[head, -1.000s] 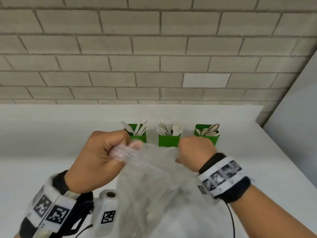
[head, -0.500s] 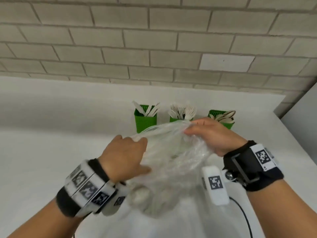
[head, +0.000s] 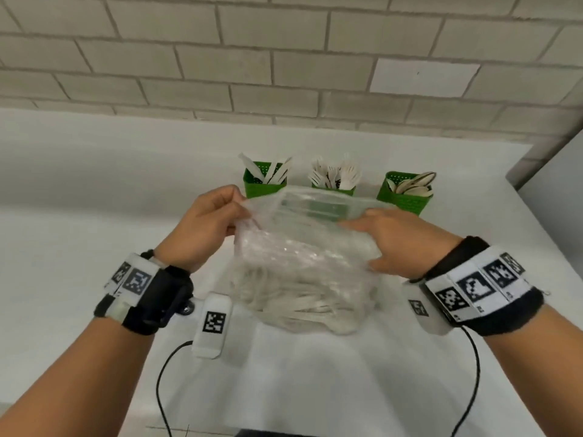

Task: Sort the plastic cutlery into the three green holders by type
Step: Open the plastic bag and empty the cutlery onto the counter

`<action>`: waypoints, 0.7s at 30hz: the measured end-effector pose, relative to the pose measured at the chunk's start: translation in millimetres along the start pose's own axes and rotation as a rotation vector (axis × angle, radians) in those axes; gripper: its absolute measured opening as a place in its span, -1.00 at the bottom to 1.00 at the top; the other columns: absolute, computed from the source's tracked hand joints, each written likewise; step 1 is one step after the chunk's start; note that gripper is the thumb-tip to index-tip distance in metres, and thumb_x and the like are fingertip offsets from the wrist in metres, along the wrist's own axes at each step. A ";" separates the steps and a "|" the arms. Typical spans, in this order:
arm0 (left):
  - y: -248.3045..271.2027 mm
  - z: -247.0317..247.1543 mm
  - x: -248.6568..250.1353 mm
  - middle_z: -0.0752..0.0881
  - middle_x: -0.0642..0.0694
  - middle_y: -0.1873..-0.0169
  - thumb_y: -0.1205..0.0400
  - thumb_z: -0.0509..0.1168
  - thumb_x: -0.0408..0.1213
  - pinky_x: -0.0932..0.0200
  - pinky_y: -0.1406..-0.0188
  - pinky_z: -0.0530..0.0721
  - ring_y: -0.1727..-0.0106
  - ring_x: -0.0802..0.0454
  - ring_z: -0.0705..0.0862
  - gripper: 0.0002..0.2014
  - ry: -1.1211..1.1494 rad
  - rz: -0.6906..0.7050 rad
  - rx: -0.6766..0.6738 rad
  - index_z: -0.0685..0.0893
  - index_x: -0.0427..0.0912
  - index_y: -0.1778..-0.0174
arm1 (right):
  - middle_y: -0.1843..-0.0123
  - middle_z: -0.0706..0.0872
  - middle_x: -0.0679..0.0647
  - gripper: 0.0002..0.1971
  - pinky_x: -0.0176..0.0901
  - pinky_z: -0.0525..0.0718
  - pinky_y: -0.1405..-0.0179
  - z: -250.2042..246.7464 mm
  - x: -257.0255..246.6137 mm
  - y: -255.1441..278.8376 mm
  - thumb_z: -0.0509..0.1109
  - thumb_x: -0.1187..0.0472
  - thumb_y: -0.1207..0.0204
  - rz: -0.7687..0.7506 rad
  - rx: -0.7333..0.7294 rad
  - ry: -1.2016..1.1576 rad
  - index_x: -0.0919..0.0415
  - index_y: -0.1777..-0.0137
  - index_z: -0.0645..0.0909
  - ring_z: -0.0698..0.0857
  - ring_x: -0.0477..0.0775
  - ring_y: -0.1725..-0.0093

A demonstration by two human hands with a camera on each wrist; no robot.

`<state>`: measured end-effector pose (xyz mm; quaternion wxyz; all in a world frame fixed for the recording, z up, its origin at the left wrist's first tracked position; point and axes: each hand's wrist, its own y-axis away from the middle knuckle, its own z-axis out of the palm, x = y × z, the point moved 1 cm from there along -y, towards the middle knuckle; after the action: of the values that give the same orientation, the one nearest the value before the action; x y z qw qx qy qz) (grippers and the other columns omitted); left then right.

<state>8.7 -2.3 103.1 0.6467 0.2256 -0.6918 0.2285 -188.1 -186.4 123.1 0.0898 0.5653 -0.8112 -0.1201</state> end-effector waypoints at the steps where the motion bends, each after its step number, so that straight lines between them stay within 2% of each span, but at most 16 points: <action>1: -0.5 -1.7 -2.5 0.67 -0.30 0.39 -0.60 0.21 -0.50 0.22 0.31 0.58 0.35 -0.02 0.64 -0.77 -0.081 -0.007 -0.026 0.43 -0.26 0.38 | -0.42 0.52 0.04 -0.20 0.02 0.48 -0.34 6.6 -5.0 -0.4 0.45 0.09 -0.48 0.002 -0.071 0.081 -0.15 -0.66 0.13 0.48 0.18 -0.39; 2: -1.0 -1.3 -2.9 0.65 -0.40 0.32 -0.56 0.27 -0.42 0.13 0.26 0.57 0.31 -0.06 0.62 -0.81 -0.231 0.015 -0.049 0.44 -0.24 0.36 | -0.39 0.53 0.05 -0.21 0.07 0.43 -0.33 13.4 -13.3 -1.7 0.42 0.12 -0.48 0.010 -0.135 0.160 -0.11 -0.65 0.12 0.48 0.21 -0.37; 3: -0.9 0.5 -1.0 0.65 -0.38 0.25 -0.50 0.32 -0.35 0.08 0.23 0.56 0.29 -0.06 0.61 -0.85 -0.411 0.060 -0.059 0.47 -0.19 0.32 | -0.33 0.57 0.07 -0.26 0.09 0.39 -0.31 21.2 -21.4 -3.4 0.39 0.16 -0.48 0.025 -0.156 0.213 -0.03 -0.62 0.16 0.51 0.22 -0.33; 4: -0.1 2.5 3.2 0.67 -0.27 0.20 -0.46 0.37 -0.36 0.05 0.22 0.57 0.26 -0.01 0.62 -0.86 -0.593 0.124 -0.049 0.50 -0.15 0.25 | -0.24 0.63 0.10 -0.36 0.09 0.38 -0.28 26.4 -28.6 -5.2 0.36 0.21 -0.48 0.046 -0.148 0.240 0.08 -0.55 0.23 0.57 0.21 -0.25; 6: 2.4 8.4 17.5 0.62 -0.05 0.06 -0.37 0.41 -0.49 0.01 0.08 0.60 0.12 0.01 0.60 -0.70 -0.865 0.312 0.023 0.56 -0.11 0.06 | 0.00 0.68 0.09 -0.60 0.05 0.41 -0.20 29.4 -36.6 -7.2 0.29 0.32 -0.47 0.032 -0.015 0.219 0.18 -0.31 0.37 0.65 0.19 -0.04; 8: 10.5 19.8 34.8 0.57 -0.01 -0.04 -0.33 0.36 -0.58 0.04 -0.06 0.54 -0.02 0.01 0.55 -0.59 -0.900 0.501 0.005 0.62 -0.12 -0.04 | 0.18 0.61 0.01 -0.76 -0.03 0.47 0.02 25.5 -40.0 -6.5 0.27 0.38 -0.41 -0.105 0.221 -0.029 0.13 -0.03 0.42 0.63 0.13 0.13; 9: 15.8 28.7 39.1 0.59 -0.01 -0.03 -0.33 0.31 -0.60 0.10 -0.09 0.51 -0.05 0.03 0.55 -0.60 -0.860 0.580 -0.082 0.66 -0.13 -0.01 | 0.19 0.63 -0.02 -0.78 -0.07 0.48 0.11 20.6 -41.4 -6.4 0.30 0.39 -0.36 -0.192 0.266 -0.216 0.13 0.05 0.47 0.61 0.08 0.17; 10: 21.2 38.4 36.3 0.63 -0.01 0.00 -0.35 0.26 -0.59 0.15 -0.07 0.52 -0.03 0.05 0.57 -0.64 -0.837 0.621 -0.215 0.69 -0.13 0.05 | 0.13 0.68 -0.03 -0.77 -0.10 0.53 0.12 18.2 -42.6 -6.6 0.33 0.40 -0.32 -0.276 0.238 -0.394 0.13 0.06 0.56 0.63 0.03 0.15; 12: 26.3 57.2 21.4 0.68 -0.02 0.08 -0.50 0.18 -0.45 0.09 0.05 0.58 0.03 0.01 0.64 -0.75 -1.007 0.529 -0.430 0.69 -0.09 0.06 | -0.08 0.73 -0.01 -0.66 -0.13 0.62 -0.03 22.2 -45.5 -10.0 0.37 0.41 -0.31 -0.334 0.009 -0.475 0.10 -0.07 0.66 0.67 0.01 -0.01; 14: 21.6 60.9 -3.5 0.69 -0.13 -0.02 -0.68 0.13 -0.23 0.01 0.13 0.59 -0.01 -0.17 0.68 -0.76 -1.437 0.239 -0.517 0.56 -0.06 -0.24 | -0.16 0.71 0.06 -0.51 -0.04 0.63 -0.12 32.4 -44.0 -11.6 0.40 0.36 -0.34 -0.249 -0.168 -0.232 0.05 -0.29 0.54 0.67 0.12 -0.09; 16: 21.9 53.8 -21.5 0.64 -0.14 -0.17 -0.67 0.20 -0.02 0.04 0.10 0.56 -0.11 -0.20 0.66 -0.55 -1.668 0.005 -0.676 0.37 -0.05 -0.47 | -0.18 0.68 0.07 -0.36 -0.01 0.51 -0.23 36.9 -38.6 -8.7 0.45 0.23 -0.39 -0.129 -0.271 0.016 0.01 -0.47 0.34 0.64 0.16 -0.14; 17: 22.4 50.0 -26.3 0.61 -0.11 -0.23 -0.63 0.24 0.08 0.04 0.03 0.54 -0.16 -0.18 0.65 -0.43 -1.716 -0.043 -0.747 0.31 -0.05 -0.52 | -0.15 0.67 0.05 -0.34 0.02 0.43 -0.27 35.1 -37.4 -6.4 0.45 0.15 -0.42 -0.099 -0.288 0.107 0.01 -0.50 0.29 0.62 0.14 -0.17; 18: 24.0 47.5 -28.3 0.60 -0.08 -0.26 -0.60 0.27 0.14 0.05 -0.02 0.49 -0.20 -0.15 0.64 -0.37 -1.783 -0.054 -0.792 0.30 -0.05 -0.53 | -0.07 0.65 0.03 -0.40 0.02 0.38 -0.27 32.9 -36.6 -4.8 0.43 0.11 -0.45 -0.098 -0.279 0.185 0.02 -0.48 0.31 0.59 0.12 -0.15; 19: 25.6 46.0 -28.8 0.60 -0.07 -0.26 -0.59 0.28 0.15 0.07 -0.05 0.42 -0.22 -0.13 0.62 -0.38 -1.858 -0.031 -0.805 0.34 -0.05 -0.50 | 0.05 0.59 0.02 -0.56 0.02 0.37 -0.27 29.9 -37.9 -2.0 0.39 0.12 -0.49 -0.111 -0.240 0.241 0.05 -0.36 0.41 0.56 0.10 -0.10; 20: 27.1 45.6 -28.7 0.62 -0.06 -0.23 -0.61 0.28 0.08 0.07 -0.04 0.34 -0.22 -0.10 0.62 -0.49 -1.922 0.014 -0.797 0.41 -0.06 -0.43 | 0.17 0.49 0.02 -0.78 0.00 0.36 -0.27 25.5 -39.6 0.6 0.33 0.17 -0.53 -0.116 -0.208 0.293 0.08 -0.15 0.48 0.53 0.11 -0.03; 21: 27.9 45.8 -27.8 0.65 -0.04 -0.18 -0.64 0.26 -0.04 0.08 -0.04 0.28 -0.20 -0.08 0.62 -0.65 -1.974 0.067 -0.785 0.50 -0.06 -0.32 | 0.21 0.41 0.03 -0.95 -0.03 0.37 -0.24 19.7 -41.6 3.8 0.28 0.24 -0.55 -0.110 -0.193 0.313 0.11 0.07 0.45 0.50 0.13 0.03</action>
<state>-42.7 -7.6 72.0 -0.1803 0.0673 -0.9413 -0.2773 -182.7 -144.3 105.0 0.2622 0.6093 -0.7398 -0.1126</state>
